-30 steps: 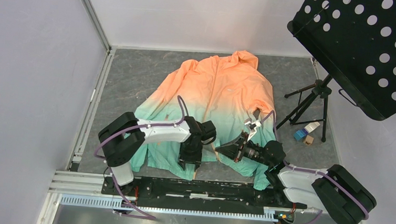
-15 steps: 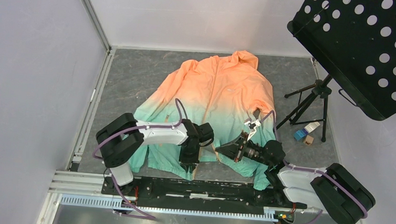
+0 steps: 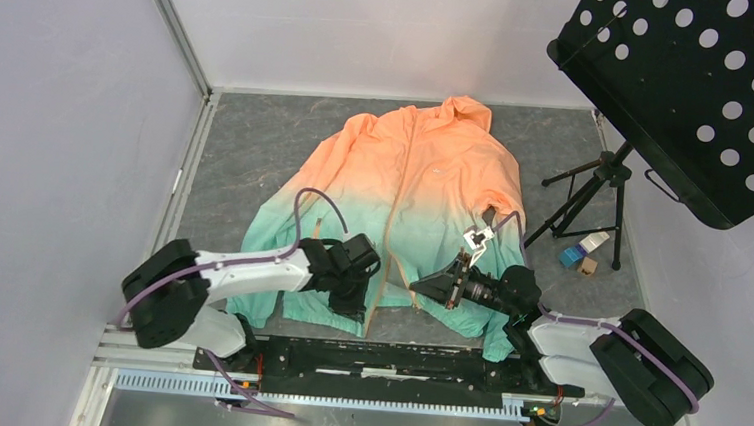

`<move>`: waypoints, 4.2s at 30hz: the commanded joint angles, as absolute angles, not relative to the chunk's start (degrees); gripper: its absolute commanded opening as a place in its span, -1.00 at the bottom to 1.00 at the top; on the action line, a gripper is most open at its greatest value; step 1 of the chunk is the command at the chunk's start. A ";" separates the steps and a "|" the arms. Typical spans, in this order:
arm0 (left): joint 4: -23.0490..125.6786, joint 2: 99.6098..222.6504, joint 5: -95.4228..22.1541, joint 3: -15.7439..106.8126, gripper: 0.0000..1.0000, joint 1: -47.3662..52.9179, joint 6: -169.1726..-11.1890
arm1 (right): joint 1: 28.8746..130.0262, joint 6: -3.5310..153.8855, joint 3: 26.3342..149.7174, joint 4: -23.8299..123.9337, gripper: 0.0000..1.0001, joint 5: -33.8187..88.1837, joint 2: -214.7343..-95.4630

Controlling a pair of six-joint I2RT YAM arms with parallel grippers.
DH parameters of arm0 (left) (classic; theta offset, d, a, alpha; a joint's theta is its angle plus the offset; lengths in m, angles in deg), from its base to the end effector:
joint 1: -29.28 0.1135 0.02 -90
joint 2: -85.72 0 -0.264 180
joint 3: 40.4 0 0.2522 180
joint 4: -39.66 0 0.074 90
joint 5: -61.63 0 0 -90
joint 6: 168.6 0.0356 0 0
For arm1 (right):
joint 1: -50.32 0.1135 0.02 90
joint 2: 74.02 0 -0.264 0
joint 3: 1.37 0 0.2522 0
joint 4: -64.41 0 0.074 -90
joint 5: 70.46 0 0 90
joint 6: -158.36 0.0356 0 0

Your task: Zip up the jacket

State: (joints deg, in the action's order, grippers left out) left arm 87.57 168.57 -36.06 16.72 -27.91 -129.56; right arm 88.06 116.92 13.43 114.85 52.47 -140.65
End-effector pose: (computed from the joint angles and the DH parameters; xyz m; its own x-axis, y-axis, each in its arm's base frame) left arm 0.1288 -0.2086 0.1611 -0.9903 0.1155 -0.0777 0.1337 0.9446 -0.2996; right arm 0.1265 0.1224 0.1550 -0.7200 0.2384 -0.6518 -0.6101 0.2303 0.7582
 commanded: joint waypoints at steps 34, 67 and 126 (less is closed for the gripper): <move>9.07 131.45 -32.45 -20.09 -0.95 -18.98 -117.61 | 96.51 125.84 16.60 136.89 -0.99 31.46 -152.91; 5.74 131.82 -32.00 -20.39 -0.96 -18.97 -120.26 | 98.27 127.06 23.49 144.34 -0.99 31.43 -158.95; -3.64 140.62 -29.34 -21.53 -0.95 -19.02 -121.84 | 100.50 135.54 25.58 145.16 -0.99 14.09 -158.64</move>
State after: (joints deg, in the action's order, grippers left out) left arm 1.06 139.98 -31.27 -21.40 -19.17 -120.97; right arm 100.15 134.21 24.58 135.09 19.88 -161.00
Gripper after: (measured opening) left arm 0.032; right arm 0.011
